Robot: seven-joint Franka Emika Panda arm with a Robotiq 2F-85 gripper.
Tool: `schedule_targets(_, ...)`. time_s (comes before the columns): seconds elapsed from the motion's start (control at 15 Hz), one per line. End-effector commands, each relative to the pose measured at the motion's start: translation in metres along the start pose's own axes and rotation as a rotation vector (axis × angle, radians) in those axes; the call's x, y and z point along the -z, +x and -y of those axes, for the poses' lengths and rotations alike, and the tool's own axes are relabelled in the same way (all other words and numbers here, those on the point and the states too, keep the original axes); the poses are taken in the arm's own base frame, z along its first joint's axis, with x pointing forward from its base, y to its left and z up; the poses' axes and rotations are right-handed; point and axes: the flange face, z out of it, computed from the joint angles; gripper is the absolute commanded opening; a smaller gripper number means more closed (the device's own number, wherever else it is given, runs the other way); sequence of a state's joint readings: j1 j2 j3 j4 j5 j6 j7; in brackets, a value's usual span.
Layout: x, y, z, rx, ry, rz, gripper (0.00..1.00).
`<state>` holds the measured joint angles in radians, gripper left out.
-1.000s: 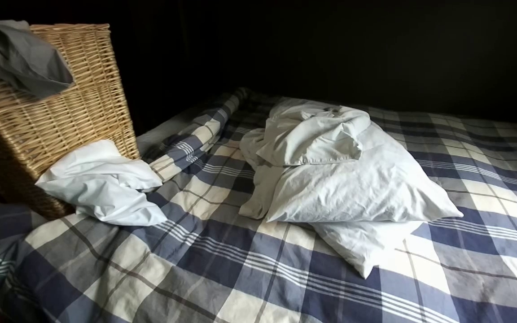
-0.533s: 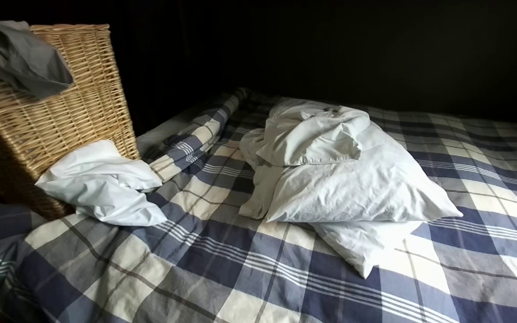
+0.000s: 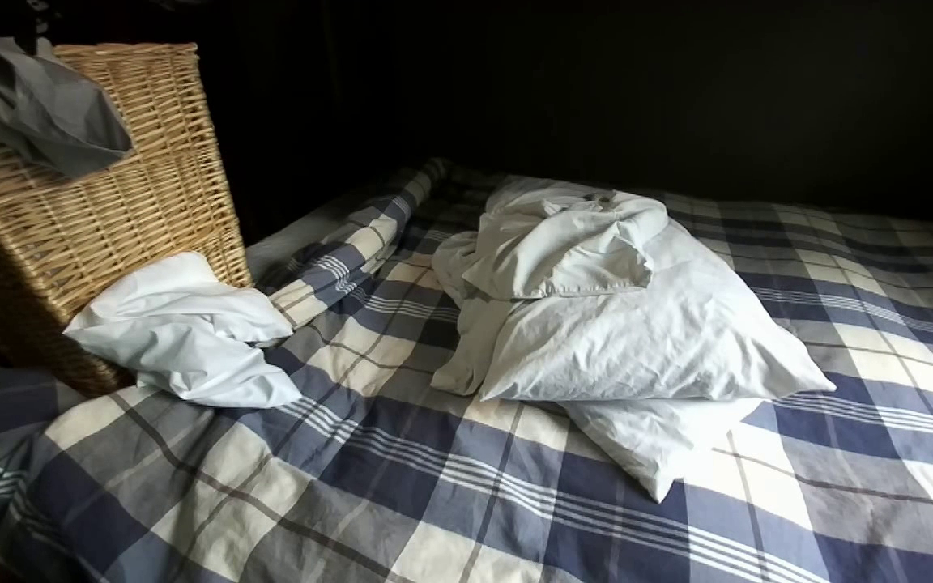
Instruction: Lift the grey pillow case cover and put it in the washing basket
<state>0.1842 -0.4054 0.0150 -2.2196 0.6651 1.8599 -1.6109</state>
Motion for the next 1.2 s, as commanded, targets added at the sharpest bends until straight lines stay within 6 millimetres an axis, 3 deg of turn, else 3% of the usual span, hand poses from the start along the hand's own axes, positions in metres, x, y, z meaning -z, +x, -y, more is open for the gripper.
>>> schedule_targets(0.0, -0.029, -0.022, 0.006, -0.099, -0.042, -0.006, 1.0)
schedule_targets(0.4, -0.049, -0.042, -0.001, -0.154, -0.184, 0.003, 1.0)
schedule_targets(0.47, -0.05, -0.043, -0.002, -0.155, -0.199, 0.003, 0.75)
schedule_targets(0.6, -0.053, -0.042, -0.003, -0.161, -0.211, -0.003, 0.68)
schedule_targets(1.13, -0.04, -0.023, 0.001, -0.148, -0.217, -0.037, 0.06)
